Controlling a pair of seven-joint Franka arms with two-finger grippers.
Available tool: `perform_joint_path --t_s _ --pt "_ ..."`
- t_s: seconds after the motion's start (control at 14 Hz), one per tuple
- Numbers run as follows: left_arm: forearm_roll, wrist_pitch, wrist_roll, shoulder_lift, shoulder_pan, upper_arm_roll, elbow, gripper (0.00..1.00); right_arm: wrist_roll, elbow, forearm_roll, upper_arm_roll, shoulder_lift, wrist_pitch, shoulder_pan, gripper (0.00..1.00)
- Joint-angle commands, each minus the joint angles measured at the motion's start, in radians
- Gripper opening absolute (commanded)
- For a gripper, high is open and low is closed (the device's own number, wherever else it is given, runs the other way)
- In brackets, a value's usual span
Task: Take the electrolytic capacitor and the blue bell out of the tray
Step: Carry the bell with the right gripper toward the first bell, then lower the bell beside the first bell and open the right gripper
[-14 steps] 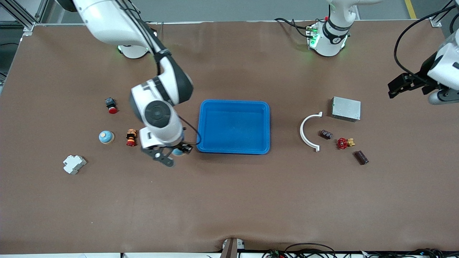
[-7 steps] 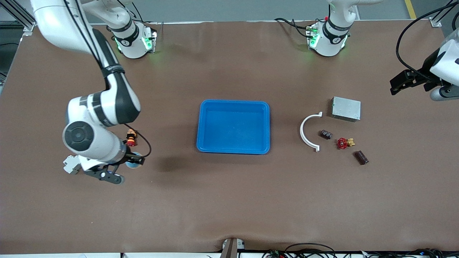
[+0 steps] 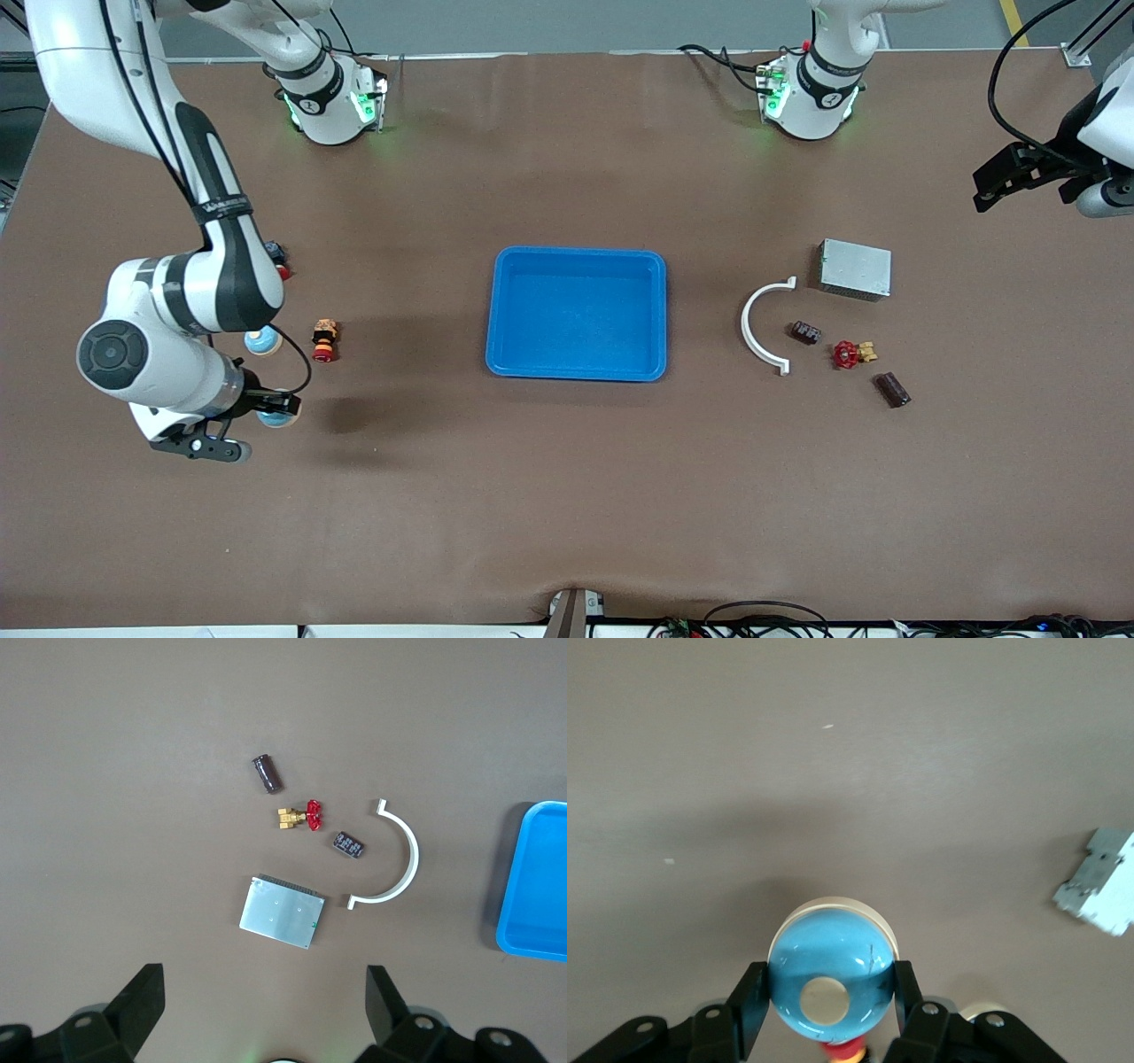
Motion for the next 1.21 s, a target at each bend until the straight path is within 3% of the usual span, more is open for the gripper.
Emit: perform_joint_path --t_s 0.0,0.29,0.79,1.14 --pt "-0.024 -0.001 0.026 -0.007 -0.001 0.009 -0.014 1.00 -0.133 -0.067 0.025 0.022 -0.044 0.033 -0.080 0.00" --pt "-0.026 -0.003 0.024 -0.002 -0.008 0.002 -0.015 1.00 -0.358 -0.092 0.138 0.020 -0.038 0.054 -0.175 0.00" --pt "-0.032 -0.006 0.024 -0.001 -0.005 0.002 -0.014 1.00 -0.445 -0.223 0.132 0.016 -0.030 0.296 -0.200 0.00" --pt "-0.032 -0.004 0.015 0.001 -0.010 0.002 -0.012 1.00 -0.445 -0.256 0.131 0.016 -0.010 0.359 -0.205 0.00"
